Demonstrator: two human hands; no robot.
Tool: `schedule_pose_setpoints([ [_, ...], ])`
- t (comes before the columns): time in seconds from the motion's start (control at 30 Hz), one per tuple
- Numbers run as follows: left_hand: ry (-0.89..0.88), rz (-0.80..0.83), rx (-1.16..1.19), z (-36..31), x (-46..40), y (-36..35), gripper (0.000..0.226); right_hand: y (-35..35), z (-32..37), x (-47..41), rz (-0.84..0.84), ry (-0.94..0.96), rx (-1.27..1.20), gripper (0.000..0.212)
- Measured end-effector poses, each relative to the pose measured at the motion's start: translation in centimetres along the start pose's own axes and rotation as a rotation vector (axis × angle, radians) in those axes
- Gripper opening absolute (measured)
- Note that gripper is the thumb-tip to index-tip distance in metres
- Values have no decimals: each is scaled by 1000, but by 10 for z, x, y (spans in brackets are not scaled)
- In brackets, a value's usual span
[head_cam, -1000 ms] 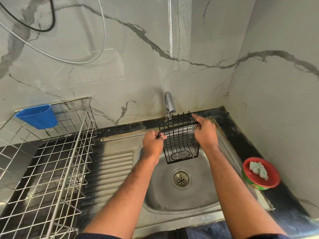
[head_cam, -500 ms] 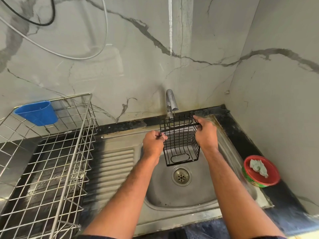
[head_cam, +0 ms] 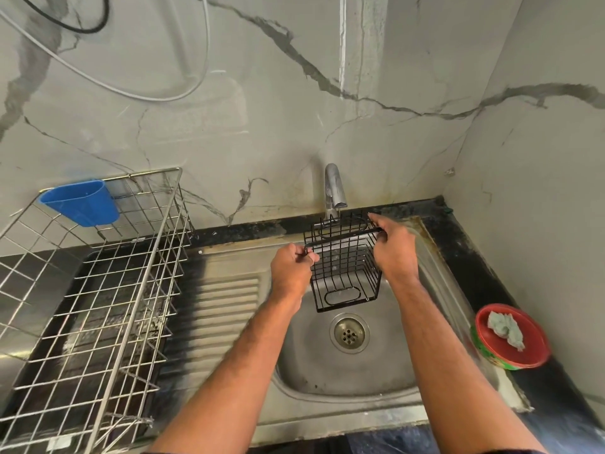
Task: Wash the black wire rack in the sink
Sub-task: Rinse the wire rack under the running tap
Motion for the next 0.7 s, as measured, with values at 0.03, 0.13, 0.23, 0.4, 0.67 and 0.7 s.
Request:
schedule_pose_setpoints([
  [0.03,1,-2,-4,3,1,1,6,-1,0,1,6,7,13,56],
  [0.13,-18,-7,-16,5,4,1,9,-3,-3,-1,25,11,20,57],
  [0.23,-48,-9,-67,3,5,4,12,-5,-3,-4,23,3,49,57],
  [0.4,-102,4,-148,0,11,3,13,0,-4,-6,-3,-1,64,56],
  [0.67,-133,21,-156,-9,18,0,9,12,1,-6,-7,7,77,53],
  [0.7,-134,20,-150,-9,19,0,9,13,2,-3,-12,14,74,53],
])
Point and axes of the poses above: each hand's wrist, its own x-axis away from the middle knuckle, its own y-axis out of the back of the hand, z = x × y, the point moved 10 cm from there along -x, towards the middle knuckle, and after that the axes turned 9 degrees about z, right-handed, at the moved point
